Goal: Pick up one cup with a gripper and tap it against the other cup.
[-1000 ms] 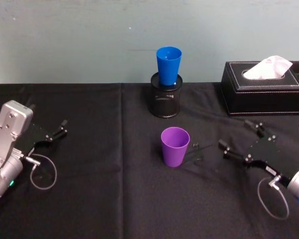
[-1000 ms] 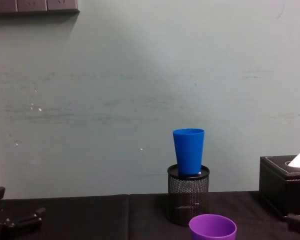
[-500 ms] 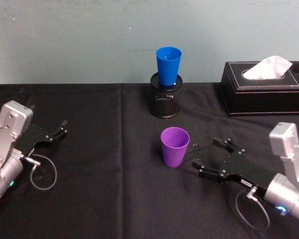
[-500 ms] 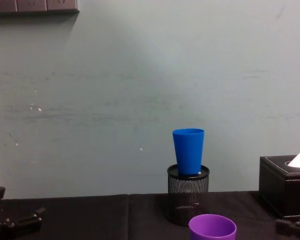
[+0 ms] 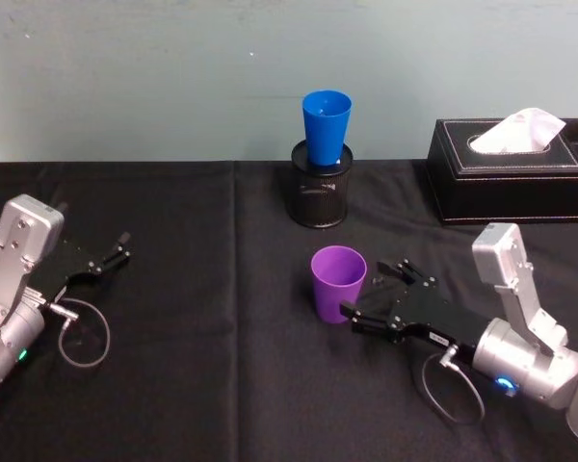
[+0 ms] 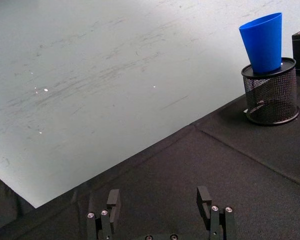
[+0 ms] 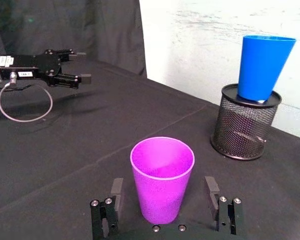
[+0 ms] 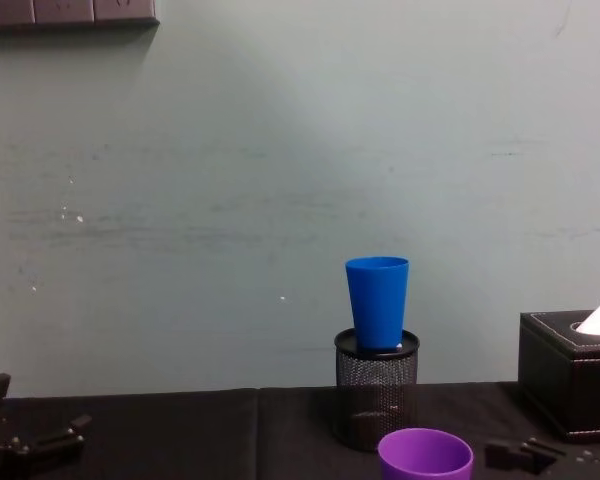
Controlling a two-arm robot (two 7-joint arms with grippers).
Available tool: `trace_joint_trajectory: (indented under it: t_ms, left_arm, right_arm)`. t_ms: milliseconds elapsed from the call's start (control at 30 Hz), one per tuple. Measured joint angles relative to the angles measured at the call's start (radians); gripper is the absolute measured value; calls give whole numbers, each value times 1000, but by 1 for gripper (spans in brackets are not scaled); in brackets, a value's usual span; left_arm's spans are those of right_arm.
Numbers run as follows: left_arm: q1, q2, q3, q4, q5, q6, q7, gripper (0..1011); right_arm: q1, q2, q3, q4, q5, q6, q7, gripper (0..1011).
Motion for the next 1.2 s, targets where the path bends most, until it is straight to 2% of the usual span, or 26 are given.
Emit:
trace_joint_trajectory:
  t_ms: [400, 633, 1067, 1200]
  left_arm:
    - [0, 0, 0, 0, 0, 0, 0, 1000]
    - [0, 0, 0, 0, 0, 0, 0, 1000]
    - [0, 0, 0, 0, 0, 0, 0, 1000]
    - [0, 0, 0, 0, 0, 0, 0, 1000]
  right_arm:
    - [76, -83, -9, 124, -17, -14, 50, 1003]
    - [105, -118, -7, 178, -19, -23, 62, 1003]
    - [107, -120, -6, 182, -19, -23, 66, 1003]
    - [106, -119, -6, 180, -19, -24, 66, 915]
